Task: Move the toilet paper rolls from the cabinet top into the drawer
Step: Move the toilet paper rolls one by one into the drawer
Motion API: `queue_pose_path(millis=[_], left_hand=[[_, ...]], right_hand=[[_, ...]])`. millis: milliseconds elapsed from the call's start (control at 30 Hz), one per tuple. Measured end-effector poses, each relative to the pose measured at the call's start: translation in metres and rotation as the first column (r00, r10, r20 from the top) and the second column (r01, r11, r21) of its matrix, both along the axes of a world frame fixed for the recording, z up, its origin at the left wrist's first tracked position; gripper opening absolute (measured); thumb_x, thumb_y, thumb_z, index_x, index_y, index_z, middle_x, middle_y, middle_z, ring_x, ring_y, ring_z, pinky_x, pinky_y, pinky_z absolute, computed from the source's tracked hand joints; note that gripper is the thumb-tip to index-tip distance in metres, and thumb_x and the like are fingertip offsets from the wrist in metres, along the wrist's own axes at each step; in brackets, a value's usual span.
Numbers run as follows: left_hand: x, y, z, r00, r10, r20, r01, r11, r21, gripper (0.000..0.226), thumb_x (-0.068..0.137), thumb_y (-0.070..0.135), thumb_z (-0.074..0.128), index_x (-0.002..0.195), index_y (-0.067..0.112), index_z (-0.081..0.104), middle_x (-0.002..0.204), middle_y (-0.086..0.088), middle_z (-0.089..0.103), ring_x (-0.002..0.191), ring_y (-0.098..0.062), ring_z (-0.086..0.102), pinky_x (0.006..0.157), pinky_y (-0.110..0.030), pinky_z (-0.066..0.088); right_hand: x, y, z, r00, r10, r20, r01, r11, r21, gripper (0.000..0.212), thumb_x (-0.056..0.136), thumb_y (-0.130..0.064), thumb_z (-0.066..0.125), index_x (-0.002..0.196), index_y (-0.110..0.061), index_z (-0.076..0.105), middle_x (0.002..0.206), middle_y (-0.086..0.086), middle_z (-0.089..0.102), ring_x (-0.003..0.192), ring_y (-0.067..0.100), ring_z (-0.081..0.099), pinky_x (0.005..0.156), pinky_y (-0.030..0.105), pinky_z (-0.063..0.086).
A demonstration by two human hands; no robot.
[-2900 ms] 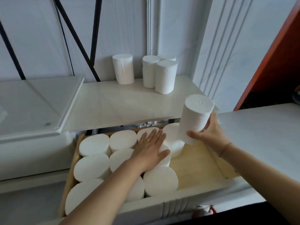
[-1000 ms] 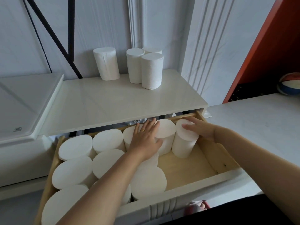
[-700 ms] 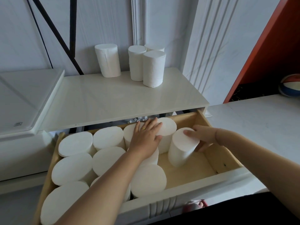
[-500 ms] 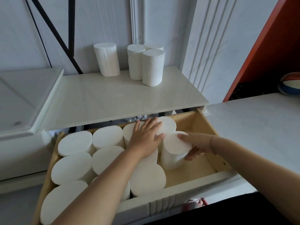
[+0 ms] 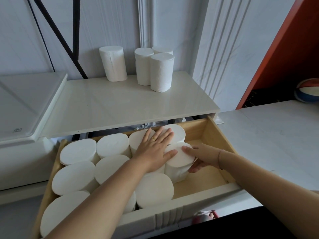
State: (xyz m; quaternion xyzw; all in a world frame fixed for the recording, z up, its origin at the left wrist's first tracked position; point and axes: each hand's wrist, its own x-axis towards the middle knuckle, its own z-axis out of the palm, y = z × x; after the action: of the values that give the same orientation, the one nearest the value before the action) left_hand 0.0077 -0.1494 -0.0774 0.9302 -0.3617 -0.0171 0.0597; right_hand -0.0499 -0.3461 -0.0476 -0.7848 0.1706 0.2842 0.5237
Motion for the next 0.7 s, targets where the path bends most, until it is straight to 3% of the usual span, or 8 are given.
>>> queue_pose_path(millis=[67, 133, 200, 267, 333, 400, 533, 700], left_hand=[[0.001, 0.000, 0.001, 0.999, -0.050, -0.005, 0.050, 0.999, 0.015, 0.065, 0.093, 0.059, 0.010, 0.149, 0.031, -0.008, 0.156, 0.015, -0.014, 0.141, -0.005, -0.020, 0.115, -0.039, -0.014], [0.003, 0.001, 0.001, 0.998, -0.067, -0.022, 0.067, 0.998, 0.011, 0.063, 0.094, 0.058, 0.011, 0.148, 0.032, -0.009, 0.156, 0.016, -0.016, 0.140, -0.005, -0.022, 0.115, -0.037, -0.014], [0.004, 0.001, 0.001, 0.997, -0.075, -0.030, 0.075, 0.997, -0.007, 0.063, 0.094, 0.057, 0.012, 0.148, 0.032, -0.008, 0.156, 0.016, -0.015, 0.140, -0.004, -0.021, 0.115, -0.035, -0.015], [0.005, 0.003, 0.000, 0.995, -0.094, -0.026, 0.093, 0.995, -0.025, 0.063, 0.095, 0.056, 0.014, 0.149, 0.030, -0.005, 0.156, 0.014, -0.013, 0.141, -0.005, -0.019, 0.114, -0.033, -0.014], [0.007, 0.005, 0.000, 0.994, -0.112, -0.011, 0.112, 0.993, -0.048, 0.063, 0.096, 0.055, 0.015, 0.149, 0.029, -0.004, 0.157, 0.012, -0.012, 0.141, -0.005, -0.018, 0.115, -0.032, -0.013], [0.012, 0.009, 0.002, 0.993, -0.118, 0.004, 0.118, 0.991, -0.056, 0.064, 0.095, 0.056, 0.014, 0.149, 0.028, -0.005, 0.157, 0.011, -0.012, 0.141, -0.004, -0.018, 0.116, -0.032, -0.012], [0.020, 0.012, 0.004, 0.993, -0.112, 0.044, 0.115, 0.992, -0.058, 0.065, 0.095, 0.057, 0.014, 0.149, 0.028, -0.004, 0.158, 0.010, -0.010, 0.142, -0.005, -0.017, 0.115, -0.030, -0.011], [0.023, 0.012, 0.002, 0.994, -0.100, 0.050, 0.104, 0.991, -0.084, 0.064, 0.094, 0.058, 0.014, 0.149, 0.030, -0.005, 0.157, 0.013, -0.012, 0.139, -0.001, -0.021, 0.111, -0.023, -0.018]], right_hand=[[0.000, 0.000, 0.002, 0.999, 0.045, 0.003, -0.044, 0.997, -0.064, 0.049, 0.097, -0.049, 0.043, 0.125, -0.009, 0.051, 0.103, 0.019, 0.068, 0.070, 0.022, 0.067, 0.074, 0.029, 0.060], [0.003, 0.004, 0.010, 0.982, 0.191, -0.001, -0.184, 0.948, -0.261, 0.050, 0.098, -0.050, 0.037, 0.122, -0.009, 0.054, 0.102, 0.017, 0.069, 0.071, 0.020, 0.067, 0.076, 0.030, 0.058], [0.012, 0.006, 0.027, 0.916, 0.401, -0.004, -0.332, 0.754, -0.567, 0.046, 0.098, -0.050, 0.037, 0.100, -0.011, 0.063, 0.095, 0.012, 0.072, 0.071, 0.018, 0.064, 0.075, 0.029, 0.054], [0.032, 0.006, 0.046, 0.881, 0.447, 0.156, -0.201, 0.651, -0.732, 0.044, 0.095, -0.049, 0.047, 0.073, -0.014, 0.061, 0.070, 0.002, 0.069, 0.060, 0.013, 0.059, 0.071, 0.027, 0.050], [0.055, 0.005, 0.063, 0.832, 0.289, 0.474, 0.093, 0.770, -0.631, 0.036, 0.089, -0.048, 0.058, 0.073, -0.016, 0.060, 0.064, -0.004, 0.064, 0.061, 0.011, 0.057, 0.075, 0.032, 0.050], [0.080, 0.008, 0.068, 0.748, 0.120, 0.653, 0.259, 0.853, -0.454, 0.037, 0.085, -0.047, 0.065, 0.101, -0.015, 0.058, 0.089, 0.000, 0.063, 0.080, 0.015, 0.058, 0.081, 0.032, 0.049], [0.130, 0.020, 0.053, 0.701, -0.028, 0.713, 0.299, 0.919, -0.258, 0.079, 0.081, -0.043, 0.072, 0.140, -0.010, 0.032, 0.137, 0.009, 0.045, 0.122, 0.020, 0.048, 0.103, 0.032, 0.041], [0.187, 0.028, 0.043, 0.684, -0.151, 0.714, 0.339, 0.932, -0.128, 0.106, 0.075, -0.044, 0.077, 0.152, -0.013, 0.010, 0.156, 0.009, 0.023, 0.143, 0.023, 0.028, 0.115, 0.038, 0.029]])
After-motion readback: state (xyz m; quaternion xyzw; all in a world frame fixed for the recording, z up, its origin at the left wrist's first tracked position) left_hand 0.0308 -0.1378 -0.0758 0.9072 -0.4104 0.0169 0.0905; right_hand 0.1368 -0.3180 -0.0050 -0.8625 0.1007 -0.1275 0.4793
